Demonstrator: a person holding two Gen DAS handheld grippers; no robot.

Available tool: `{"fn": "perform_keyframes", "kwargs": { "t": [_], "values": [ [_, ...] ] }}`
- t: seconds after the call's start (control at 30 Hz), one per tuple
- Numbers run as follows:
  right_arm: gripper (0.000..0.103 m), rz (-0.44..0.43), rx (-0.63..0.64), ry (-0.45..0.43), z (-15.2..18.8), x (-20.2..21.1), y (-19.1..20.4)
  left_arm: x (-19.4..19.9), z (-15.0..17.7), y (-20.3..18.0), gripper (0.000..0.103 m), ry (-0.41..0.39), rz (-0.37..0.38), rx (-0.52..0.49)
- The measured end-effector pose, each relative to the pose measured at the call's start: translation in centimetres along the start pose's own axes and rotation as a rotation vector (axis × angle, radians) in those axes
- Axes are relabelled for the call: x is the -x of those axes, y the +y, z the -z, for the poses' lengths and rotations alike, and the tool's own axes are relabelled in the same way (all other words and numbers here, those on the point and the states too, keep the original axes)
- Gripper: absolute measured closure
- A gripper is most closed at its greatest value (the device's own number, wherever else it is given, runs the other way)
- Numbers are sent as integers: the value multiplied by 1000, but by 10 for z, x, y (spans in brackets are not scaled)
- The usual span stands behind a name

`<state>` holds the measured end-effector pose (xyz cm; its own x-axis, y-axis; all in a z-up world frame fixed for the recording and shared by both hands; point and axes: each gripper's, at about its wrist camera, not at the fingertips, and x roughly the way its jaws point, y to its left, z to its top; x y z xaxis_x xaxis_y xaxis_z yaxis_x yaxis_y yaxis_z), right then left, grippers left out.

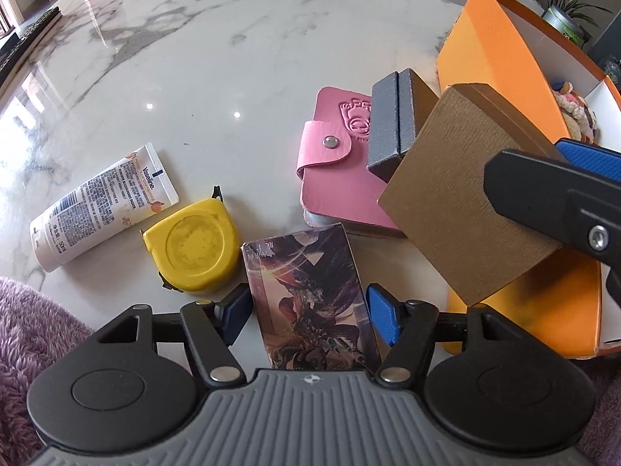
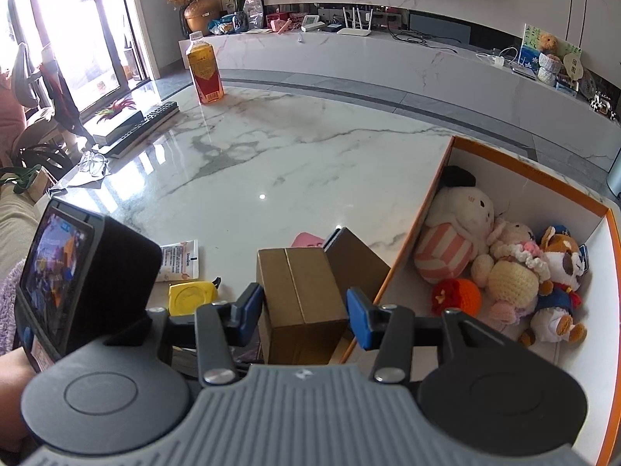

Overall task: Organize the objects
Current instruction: 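Grasp the trading card with the left tool while the right tool grasps the small cardboard box, then carry the card and cardboard box over the orange box and lower them inside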

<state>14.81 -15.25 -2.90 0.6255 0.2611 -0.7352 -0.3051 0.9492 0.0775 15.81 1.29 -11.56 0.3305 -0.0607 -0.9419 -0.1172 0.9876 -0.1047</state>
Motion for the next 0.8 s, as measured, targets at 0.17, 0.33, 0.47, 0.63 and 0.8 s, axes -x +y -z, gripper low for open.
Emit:
{"fn": "perform_keyframes", "kwargs": {
  "t": [0.17,0.33,0.47,0.63,0.8],
  "values": [
    [53,-8,-16,-20,-1,7,-2,1,3,0,30,-12,13,-34],
    [53,-21,-62,-67,-3,24,-10,16,9,4,31,-54,66,-52],
    [53,-45,-138,-110,-4,44,-23,41,10,6,32,-98,119,-50],
    [53,-45,-240,-190,-3,77,-46,86,6,0,32,-181,179,-72],
    [54,65,-324,-234,6,101,-75,126,-6,-30,32,-276,249,-175]
  ]
}}
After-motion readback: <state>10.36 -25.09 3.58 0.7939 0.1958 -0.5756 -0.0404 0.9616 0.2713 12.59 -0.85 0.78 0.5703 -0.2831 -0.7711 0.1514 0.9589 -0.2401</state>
